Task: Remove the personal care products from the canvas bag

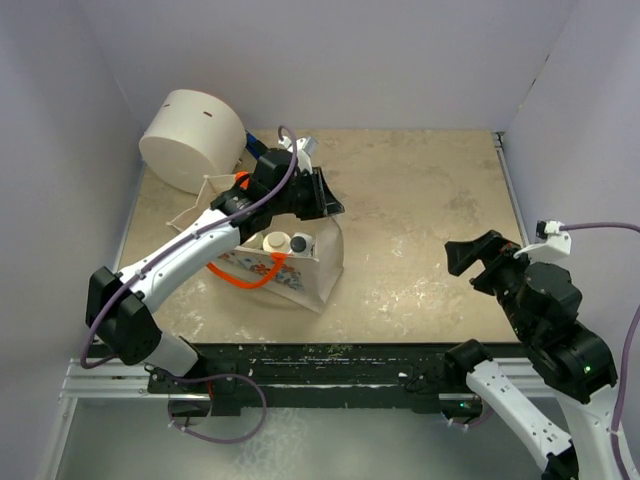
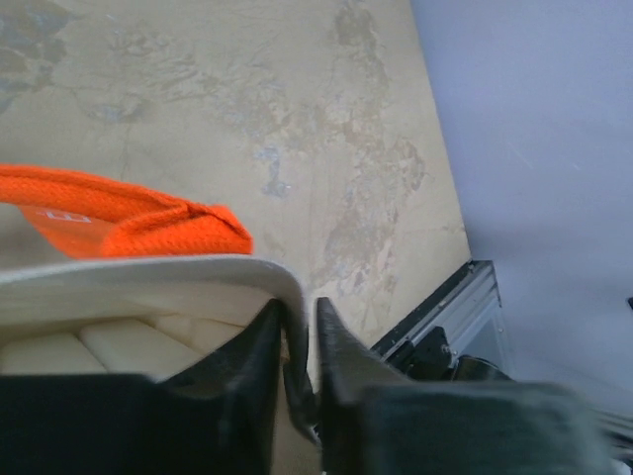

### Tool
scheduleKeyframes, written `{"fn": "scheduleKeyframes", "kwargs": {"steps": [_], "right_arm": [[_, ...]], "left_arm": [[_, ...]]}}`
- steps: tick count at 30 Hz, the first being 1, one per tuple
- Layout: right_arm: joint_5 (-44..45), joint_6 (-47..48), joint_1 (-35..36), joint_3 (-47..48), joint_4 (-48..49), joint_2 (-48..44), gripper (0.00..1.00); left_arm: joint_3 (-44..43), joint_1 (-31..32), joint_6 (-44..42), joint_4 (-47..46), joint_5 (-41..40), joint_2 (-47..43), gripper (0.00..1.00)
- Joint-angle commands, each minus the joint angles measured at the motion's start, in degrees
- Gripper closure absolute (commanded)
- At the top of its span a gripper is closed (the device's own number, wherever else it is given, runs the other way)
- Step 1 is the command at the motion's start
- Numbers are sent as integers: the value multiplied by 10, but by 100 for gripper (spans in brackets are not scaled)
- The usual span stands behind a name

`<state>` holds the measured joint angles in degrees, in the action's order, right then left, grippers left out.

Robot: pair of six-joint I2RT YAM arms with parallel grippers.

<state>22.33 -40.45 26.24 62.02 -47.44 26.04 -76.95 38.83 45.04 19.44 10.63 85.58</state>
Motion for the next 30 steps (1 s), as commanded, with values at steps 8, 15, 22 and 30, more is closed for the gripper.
{"fn": "scheduleKeyframes", "kwargs": {"steps": [8,15,22,30], "right_arm": [[-76,35,4,-23,65,36,0],[-165,27,4,-100,170,83,0],[-316,20,4,-128,306,178,0],[-428,-57,28,-114,460,295,0]], "left_arm": [[-43,9,-122,-4,58,-152,18],[8,9,-190,219,-142,-325,1],[79,8,-61,335,-284,-447,1],[136,9,98,272,-312,-420,1]]}}
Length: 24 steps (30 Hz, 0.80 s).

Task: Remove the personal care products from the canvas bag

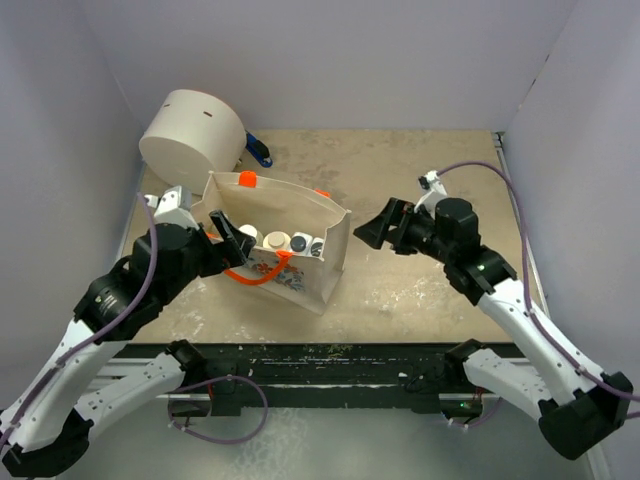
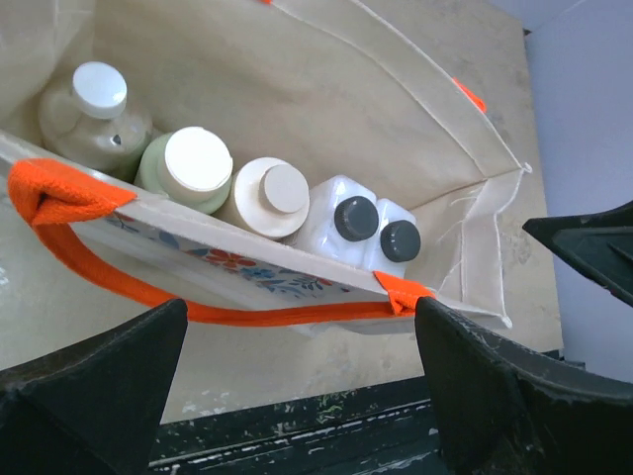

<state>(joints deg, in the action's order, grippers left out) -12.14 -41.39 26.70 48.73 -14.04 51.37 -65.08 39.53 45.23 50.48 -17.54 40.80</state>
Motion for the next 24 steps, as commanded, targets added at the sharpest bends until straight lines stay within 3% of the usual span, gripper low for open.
{"fn": "scheduleKeyframes", "kwargs": {"steps": [1,6,11,19,24], "right_arm": [[-76,-51,39,26,133,53,0],[-3,-37,118,94,114,106,0],[21,-24,137,122,84,135,0],[23,-10,146,103,60,157,0],[52,-30,210,23,63,147,0]], "left_arm": [[18,1,107,-44,-24,41,1],[-1,2,190,32,-38,113,1],[23,2,169,-3,6,137,1],[107,2,153,-19,67,85,1],[171,2,130,-19,126,44,1]]}}
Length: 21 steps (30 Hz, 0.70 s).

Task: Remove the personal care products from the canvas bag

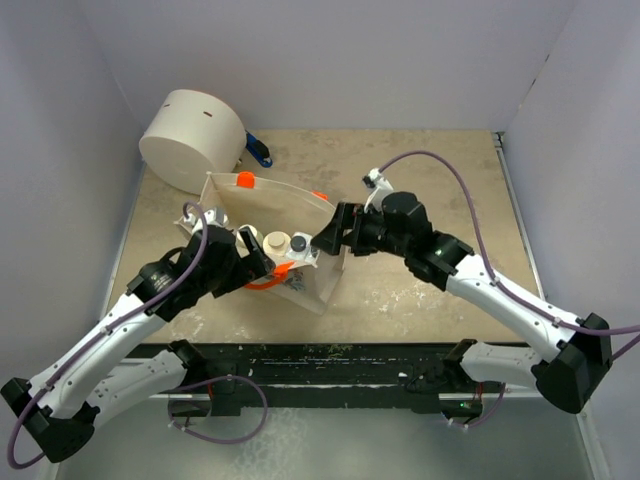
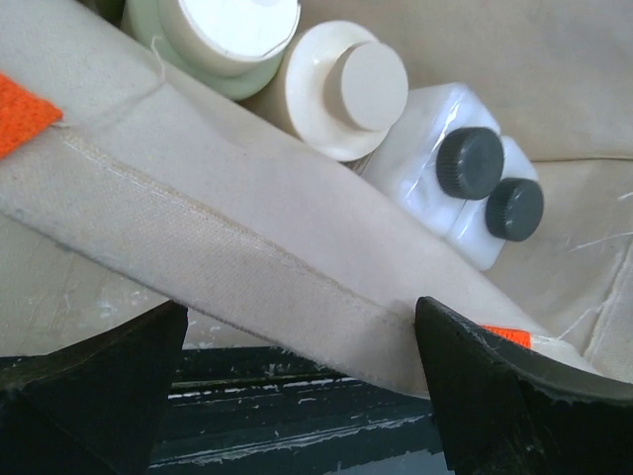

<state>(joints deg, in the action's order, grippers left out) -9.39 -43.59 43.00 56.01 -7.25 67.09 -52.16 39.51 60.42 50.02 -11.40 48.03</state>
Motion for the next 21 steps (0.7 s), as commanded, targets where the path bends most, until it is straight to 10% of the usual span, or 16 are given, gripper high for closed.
{"fn": "scheduleKeyframes", "kwargs": {"steps": [1,21], "right_arm": [[34,-15,58,-65,-5,-14,0],[205,-50,92,-170,-73,9,0]], "left_arm": [[57,2,-20,-13,72,-37,1],[205,2,-4,-120,166,-50,1]]}}
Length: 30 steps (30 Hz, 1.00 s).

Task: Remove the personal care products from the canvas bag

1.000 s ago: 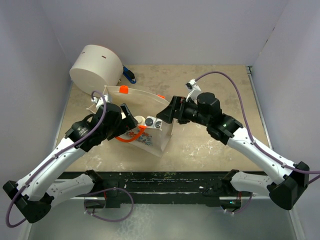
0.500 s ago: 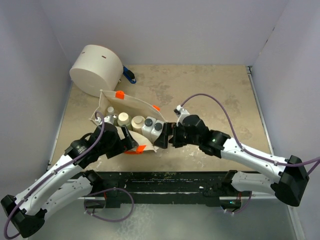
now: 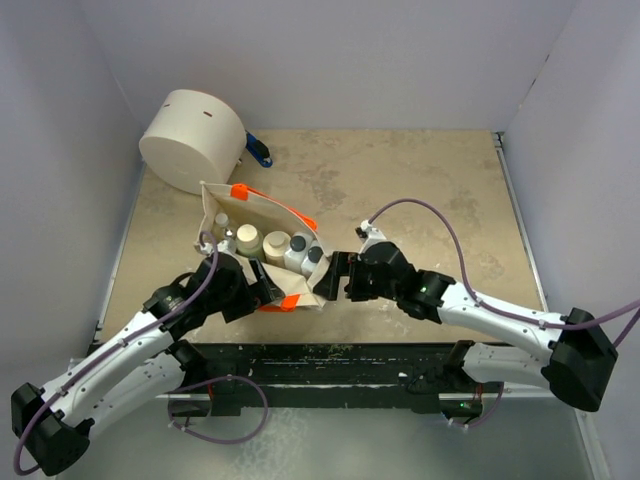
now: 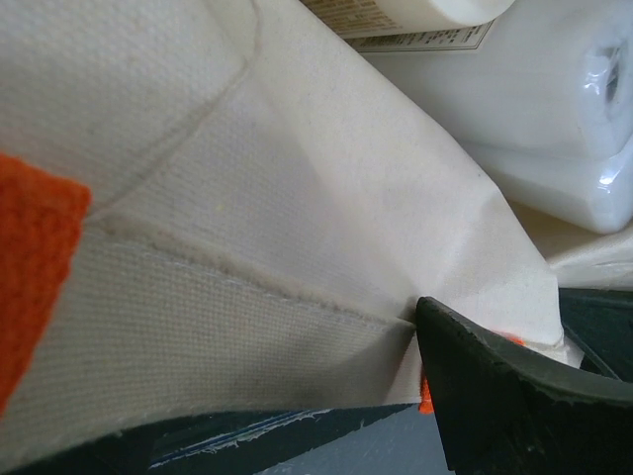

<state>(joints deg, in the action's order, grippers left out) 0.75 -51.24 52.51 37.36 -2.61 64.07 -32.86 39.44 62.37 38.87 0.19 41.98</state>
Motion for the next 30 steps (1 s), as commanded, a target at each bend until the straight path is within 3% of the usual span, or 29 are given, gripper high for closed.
{"fn": "scheduleKeyframes", "kwargs": {"steps": [1,11,19,24,30], "right_arm": [[118,28,-3,27,-143,43,0],[221,16,-1,192,-358,-13,0],[160,83,-2,325,-312,-35,0],[82,118,20,443,-289,51,0],[134,122,100,569,-318,191,2]], "left_arm": [[12,2,-28,-13,56,13,1],[26,3,-52,-49,89,21,0],[15,3,-73,-68,111,43,1],[11,2,-81,-71,116,42,1],[2,3,-91,-71,121,39,1]]}}
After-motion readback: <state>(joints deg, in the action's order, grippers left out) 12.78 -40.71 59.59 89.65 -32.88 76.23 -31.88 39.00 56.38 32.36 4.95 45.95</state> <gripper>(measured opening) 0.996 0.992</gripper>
